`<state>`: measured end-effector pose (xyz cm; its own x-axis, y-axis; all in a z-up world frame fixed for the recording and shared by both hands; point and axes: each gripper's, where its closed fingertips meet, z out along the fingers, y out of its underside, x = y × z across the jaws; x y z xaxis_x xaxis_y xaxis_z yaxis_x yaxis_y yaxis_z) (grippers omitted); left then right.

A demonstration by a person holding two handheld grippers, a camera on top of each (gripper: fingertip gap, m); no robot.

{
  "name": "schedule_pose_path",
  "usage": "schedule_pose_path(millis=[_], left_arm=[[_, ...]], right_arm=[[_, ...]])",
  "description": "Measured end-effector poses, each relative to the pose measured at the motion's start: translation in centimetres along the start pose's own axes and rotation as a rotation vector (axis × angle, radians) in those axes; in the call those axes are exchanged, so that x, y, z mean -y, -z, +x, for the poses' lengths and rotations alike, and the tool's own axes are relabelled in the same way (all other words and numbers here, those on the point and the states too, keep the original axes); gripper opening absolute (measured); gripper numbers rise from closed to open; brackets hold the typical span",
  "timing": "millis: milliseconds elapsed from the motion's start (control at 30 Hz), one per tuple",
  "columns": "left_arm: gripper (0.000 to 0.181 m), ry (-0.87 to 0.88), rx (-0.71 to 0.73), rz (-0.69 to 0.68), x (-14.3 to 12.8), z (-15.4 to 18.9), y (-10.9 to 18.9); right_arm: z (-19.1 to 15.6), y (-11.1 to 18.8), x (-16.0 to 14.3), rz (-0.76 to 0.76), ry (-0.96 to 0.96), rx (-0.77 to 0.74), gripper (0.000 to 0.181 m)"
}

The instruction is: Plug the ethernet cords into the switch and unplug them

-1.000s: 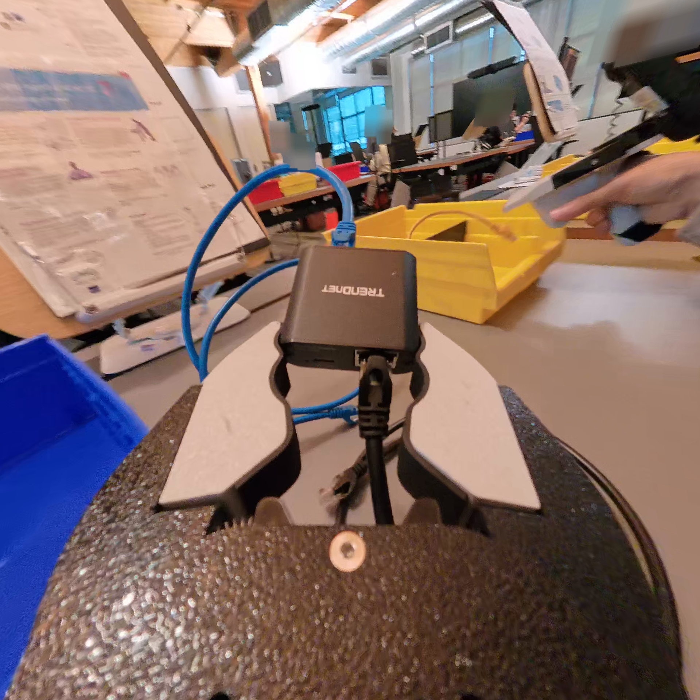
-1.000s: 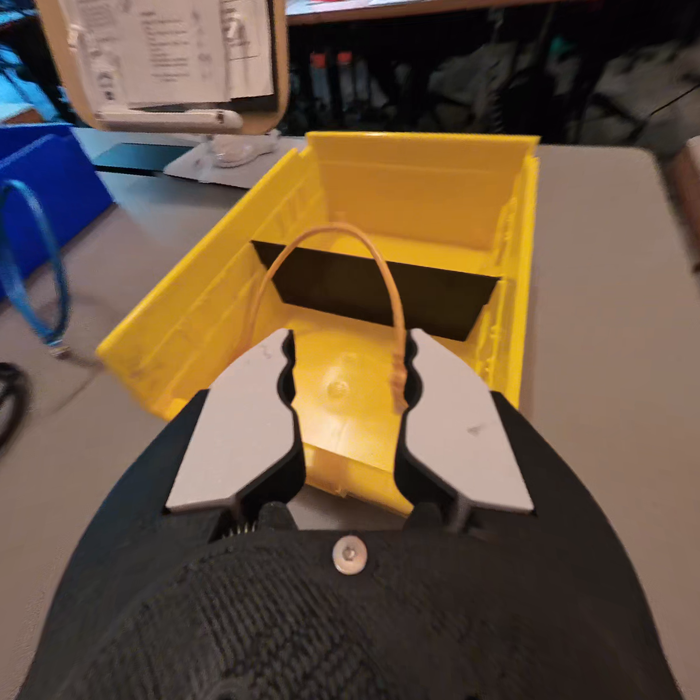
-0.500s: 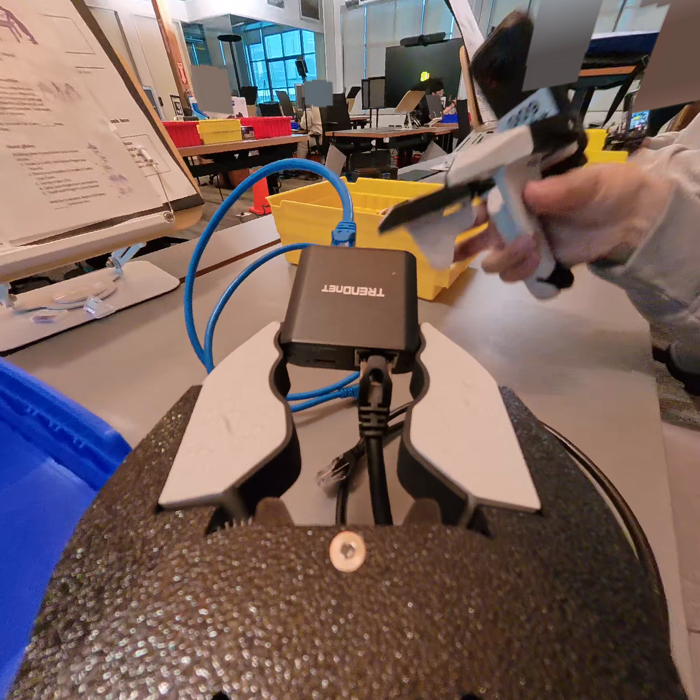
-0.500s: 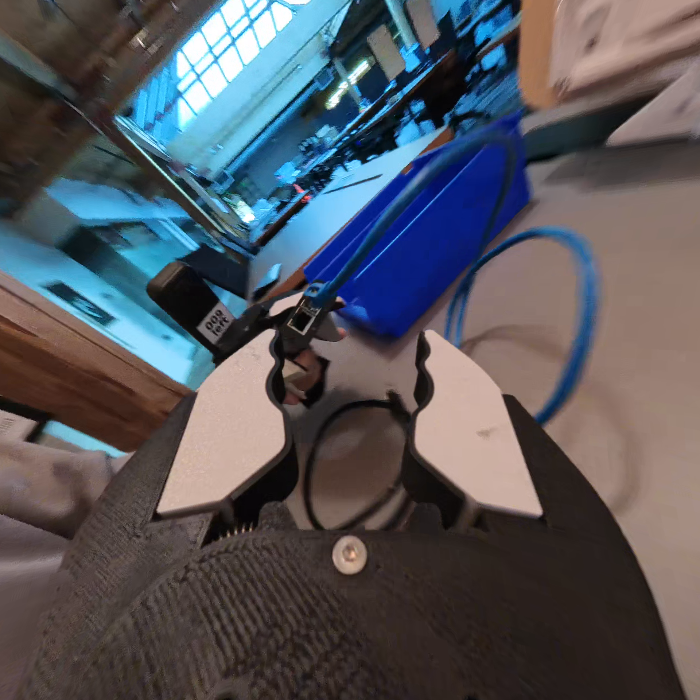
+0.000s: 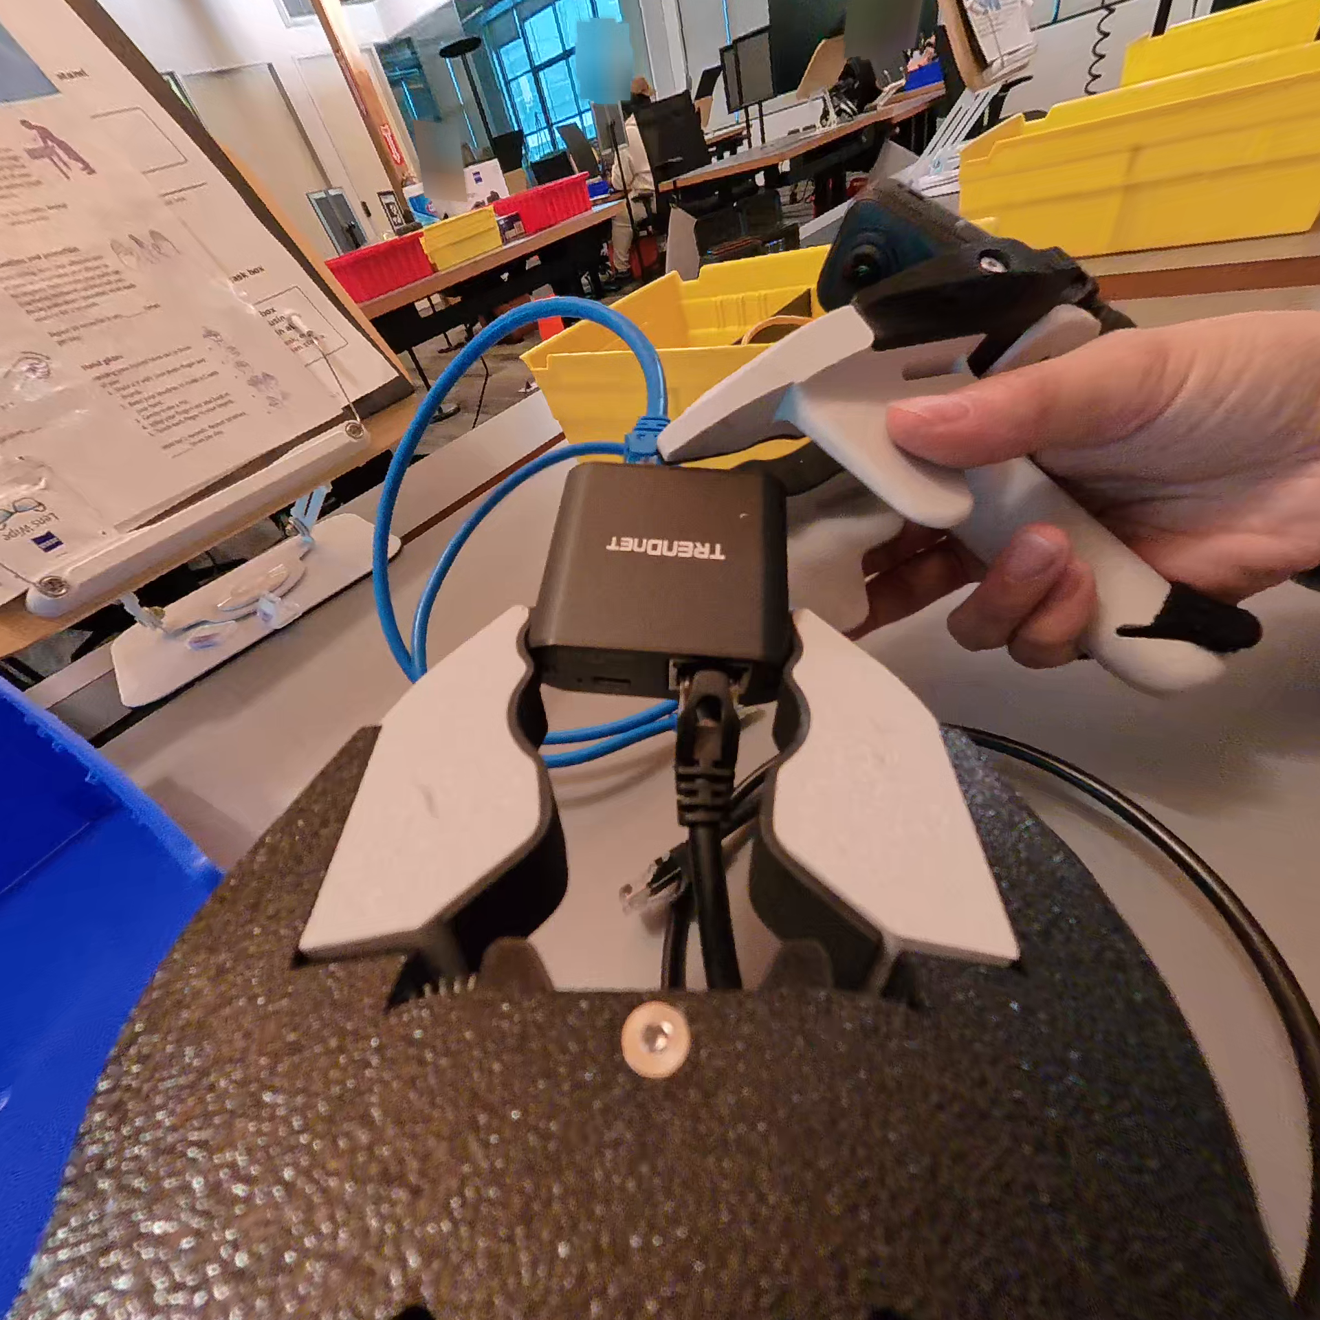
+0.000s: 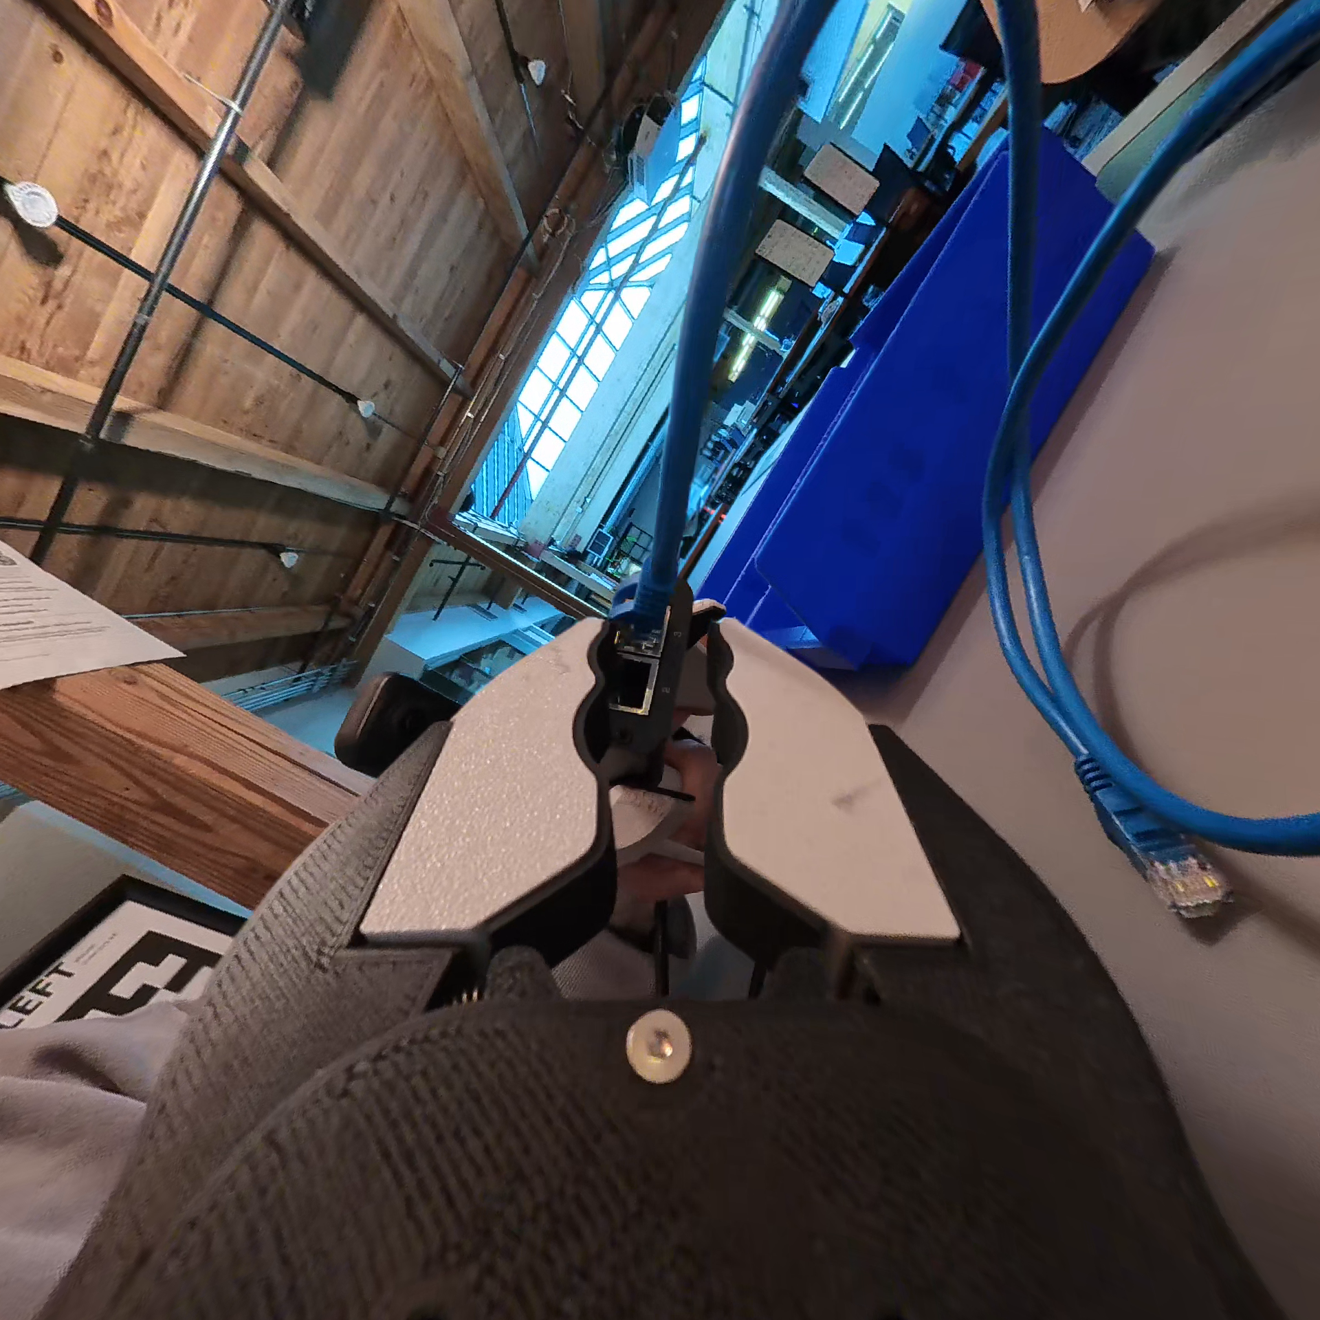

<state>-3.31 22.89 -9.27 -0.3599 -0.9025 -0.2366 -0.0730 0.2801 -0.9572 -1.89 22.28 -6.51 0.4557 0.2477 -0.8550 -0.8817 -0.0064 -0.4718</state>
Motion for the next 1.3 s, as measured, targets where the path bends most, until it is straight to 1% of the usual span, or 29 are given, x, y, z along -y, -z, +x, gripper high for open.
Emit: schedule_pose_path(millis=[100, 200, 467, 733, 933, 1300], left_arm=[[0.062, -0.018, 0.006, -0.014, -0.22, -0.01, -0.05], [0.062, -0.035, 0.016, -0.031, -0.48, 0.14, -0.28], [0.062, -0.103, 0.066, -0.068, -0.91, 0.16, -0.61], [0.062, -0.097, 0.085, -0.061, -0.91, 0.38, -0.84], [0.062, -0.115, 0.116, -0.042, -0.50, 0.37, -0.86], [0.062, -0.113, 0.140, -0.056, -0.68, 0.23, -0.98]], right_arm=[[-0.17, -0.06, 0.08, 0.021, -0.054, 0.030, 0.027], [-0.01, 0.01, 0.03, 0.036, -0.050, 0.036, 0.014], [0.55, 0.26, 0.43, 0.138, -0.100, 0.026, 0.014], [0.52, 0.45, 0.38, 0.128, -0.003, 0.002, 0.014], [0.12, 0.50, 0.61, 0.137, -0.052, 0.030, 0.014], [0.53, 0.49, 0.54, 0.139, -0.083, 0.014, 0.014]])
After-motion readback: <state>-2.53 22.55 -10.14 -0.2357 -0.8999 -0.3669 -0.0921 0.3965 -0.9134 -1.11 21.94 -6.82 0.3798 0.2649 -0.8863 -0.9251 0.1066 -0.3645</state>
